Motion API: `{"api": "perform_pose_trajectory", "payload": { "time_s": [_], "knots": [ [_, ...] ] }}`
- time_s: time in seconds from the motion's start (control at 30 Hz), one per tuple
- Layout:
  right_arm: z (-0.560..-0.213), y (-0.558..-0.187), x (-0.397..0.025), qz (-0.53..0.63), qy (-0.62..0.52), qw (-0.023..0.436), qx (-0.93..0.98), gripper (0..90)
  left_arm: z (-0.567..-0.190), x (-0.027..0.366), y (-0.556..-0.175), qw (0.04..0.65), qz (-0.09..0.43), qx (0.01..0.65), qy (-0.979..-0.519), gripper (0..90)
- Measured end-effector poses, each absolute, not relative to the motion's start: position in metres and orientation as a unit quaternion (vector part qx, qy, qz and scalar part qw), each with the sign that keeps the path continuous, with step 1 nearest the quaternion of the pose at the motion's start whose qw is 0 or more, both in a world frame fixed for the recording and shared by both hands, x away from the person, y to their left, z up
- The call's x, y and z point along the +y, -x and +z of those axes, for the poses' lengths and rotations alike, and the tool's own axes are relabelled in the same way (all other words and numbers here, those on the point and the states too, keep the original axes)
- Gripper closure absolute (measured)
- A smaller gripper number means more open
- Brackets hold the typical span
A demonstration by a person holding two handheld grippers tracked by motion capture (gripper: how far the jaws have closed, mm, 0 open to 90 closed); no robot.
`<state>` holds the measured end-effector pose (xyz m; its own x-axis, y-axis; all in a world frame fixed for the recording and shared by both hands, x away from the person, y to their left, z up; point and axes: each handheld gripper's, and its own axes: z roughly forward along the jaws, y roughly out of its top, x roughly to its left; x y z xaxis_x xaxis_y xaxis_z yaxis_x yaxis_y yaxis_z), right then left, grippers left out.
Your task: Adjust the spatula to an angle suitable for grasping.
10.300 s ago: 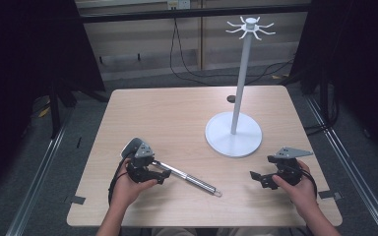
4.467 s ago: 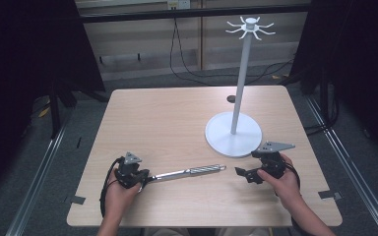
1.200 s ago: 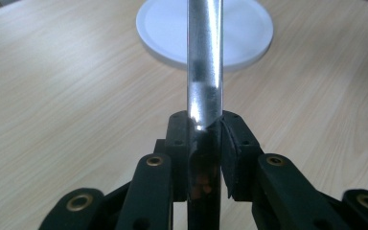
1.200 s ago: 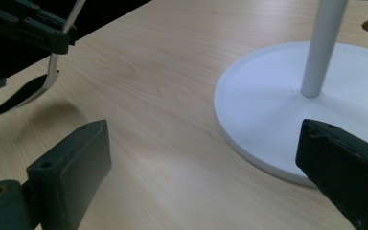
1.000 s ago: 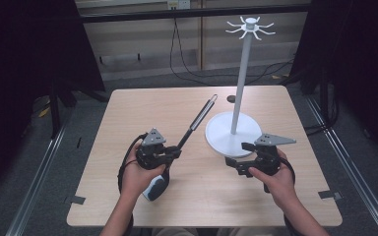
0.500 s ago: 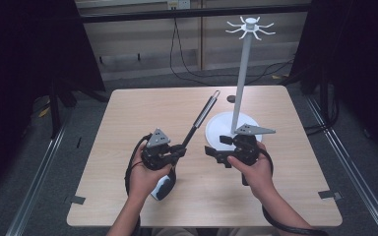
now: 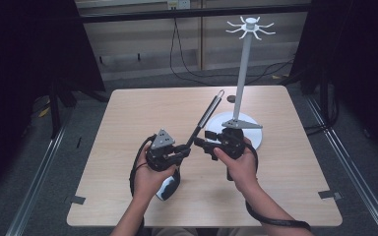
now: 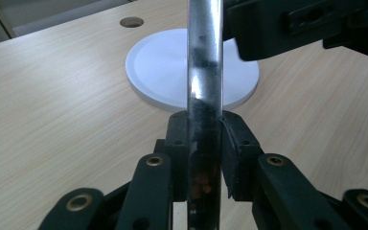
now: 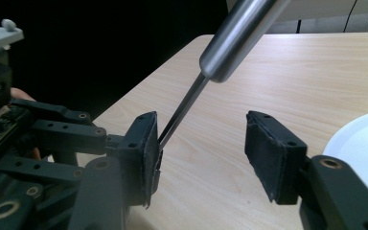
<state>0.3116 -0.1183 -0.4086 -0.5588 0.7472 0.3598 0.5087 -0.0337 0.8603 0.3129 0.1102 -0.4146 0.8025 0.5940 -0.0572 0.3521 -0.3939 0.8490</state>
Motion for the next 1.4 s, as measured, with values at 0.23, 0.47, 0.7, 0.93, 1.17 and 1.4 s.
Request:
{"api": "perform_pose_trajectory", "payload": {
  "time_s": [0.23, 0.47, 0.7, 0.93, 1.17, 1.4],
  "knots": [
    [-0.405, -0.315, -0.114, 0.575, -0.464, 0.095, 0.668, 61.2, -0.411, 0.106, -0.310, 0.482, 0.135, 0.281, -0.819, 75.1],
    [-0.404, -0.316, -0.114, 0.589, -0.474, 0.094, 0.648, 73.3, -0.411, 0.103, -0.308, 0.486, 0.137, 0.280, -0.816, 75.1],
    [-0.396, -0.312, -0.111, 0.607, -0.474, 0.093, 0.630, 83.4, -0.409, 0.102, -0.307, 0.504, 0.140, 0.282, -0.804, 75.1],
    [-0.384, -0.307, -0.105, 0.629, -0.446, 0.104, 0.628, 88.6, -0.404, 0.101, -0.304, 0.534, 0.137, 0.291, -0.782, 74.7],
    [-0.378, -0.307, -0.108, 0.637, -0.435, 0.102, 0.628, 88.6, -0.404, 0.102, -0.305, 0.556, 0.127, 0.288, -0.770, 74.5],
    [-0.379, -0.307, -0.108, 0.640, -0.417, 0.118, 0.634, 88.6, -0.407, 0.100, -0.306, 0.571, 0.104, 0.290, -0.761, 72.1]
  ]
}}
